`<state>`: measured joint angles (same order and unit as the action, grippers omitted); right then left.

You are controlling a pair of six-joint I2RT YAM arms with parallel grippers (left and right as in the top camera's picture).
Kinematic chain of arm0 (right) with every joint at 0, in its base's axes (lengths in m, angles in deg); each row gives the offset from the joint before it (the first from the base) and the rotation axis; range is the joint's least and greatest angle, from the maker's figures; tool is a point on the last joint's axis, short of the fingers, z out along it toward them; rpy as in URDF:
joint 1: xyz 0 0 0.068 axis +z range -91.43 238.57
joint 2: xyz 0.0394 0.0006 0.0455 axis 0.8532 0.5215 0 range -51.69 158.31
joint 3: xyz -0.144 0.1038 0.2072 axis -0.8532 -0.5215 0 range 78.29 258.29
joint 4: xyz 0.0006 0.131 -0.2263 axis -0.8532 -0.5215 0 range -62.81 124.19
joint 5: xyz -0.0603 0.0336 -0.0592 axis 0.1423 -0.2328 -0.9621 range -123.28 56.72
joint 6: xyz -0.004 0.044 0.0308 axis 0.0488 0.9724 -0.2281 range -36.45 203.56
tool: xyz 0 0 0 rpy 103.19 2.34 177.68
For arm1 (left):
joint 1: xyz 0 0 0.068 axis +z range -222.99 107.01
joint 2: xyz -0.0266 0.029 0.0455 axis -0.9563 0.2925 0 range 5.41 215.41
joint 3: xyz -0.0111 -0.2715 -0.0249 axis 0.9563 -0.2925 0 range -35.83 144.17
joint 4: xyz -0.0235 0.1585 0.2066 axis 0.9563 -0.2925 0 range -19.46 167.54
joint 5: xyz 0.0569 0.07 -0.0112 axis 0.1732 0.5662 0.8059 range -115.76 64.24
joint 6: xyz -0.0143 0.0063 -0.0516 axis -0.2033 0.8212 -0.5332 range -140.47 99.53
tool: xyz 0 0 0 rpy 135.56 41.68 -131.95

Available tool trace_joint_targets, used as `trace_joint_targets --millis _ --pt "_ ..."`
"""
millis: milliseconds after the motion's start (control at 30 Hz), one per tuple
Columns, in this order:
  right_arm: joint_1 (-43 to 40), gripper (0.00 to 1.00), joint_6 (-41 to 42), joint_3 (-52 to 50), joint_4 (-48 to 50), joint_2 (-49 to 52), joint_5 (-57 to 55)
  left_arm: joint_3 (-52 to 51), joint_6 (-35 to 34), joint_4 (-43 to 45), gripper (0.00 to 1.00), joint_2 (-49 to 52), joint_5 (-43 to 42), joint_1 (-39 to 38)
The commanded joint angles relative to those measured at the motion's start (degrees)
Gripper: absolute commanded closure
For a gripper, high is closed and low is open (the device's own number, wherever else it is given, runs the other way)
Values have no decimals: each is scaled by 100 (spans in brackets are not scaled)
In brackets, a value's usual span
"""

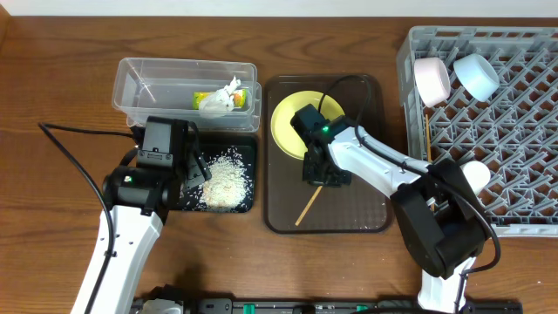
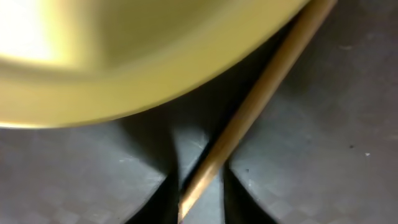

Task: Sort waste into correct bins and load items into the dishwasher rack

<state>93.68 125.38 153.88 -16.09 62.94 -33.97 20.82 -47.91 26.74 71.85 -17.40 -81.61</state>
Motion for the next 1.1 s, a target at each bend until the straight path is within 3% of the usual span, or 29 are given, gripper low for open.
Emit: trace_joint_targets --millis 0,67,200,400,767,1067 --pt "-50 91 101 -28 -83 35 -103 -50 -72 -20 19 24 114 35" --pt "-177 98 98 -28 -181 11 -107 -50 -72 -20 19 24 114 35" --pt "-590 99 -168 -26 -334 -107 -227 -50 -72 -20 19 24 111 35" --pt "-1338 99 -1537 20 -341 -651 -245 -50 -72 -20 19 24 114 35" --pt "-3005 99 -3971 42 -326 -2516 -55 -50 -72 -15 19 24 114 35" --pt "-3788 99 -4404 39 -507 -2223 -50 -50 -74 -15 19 24 111 35"
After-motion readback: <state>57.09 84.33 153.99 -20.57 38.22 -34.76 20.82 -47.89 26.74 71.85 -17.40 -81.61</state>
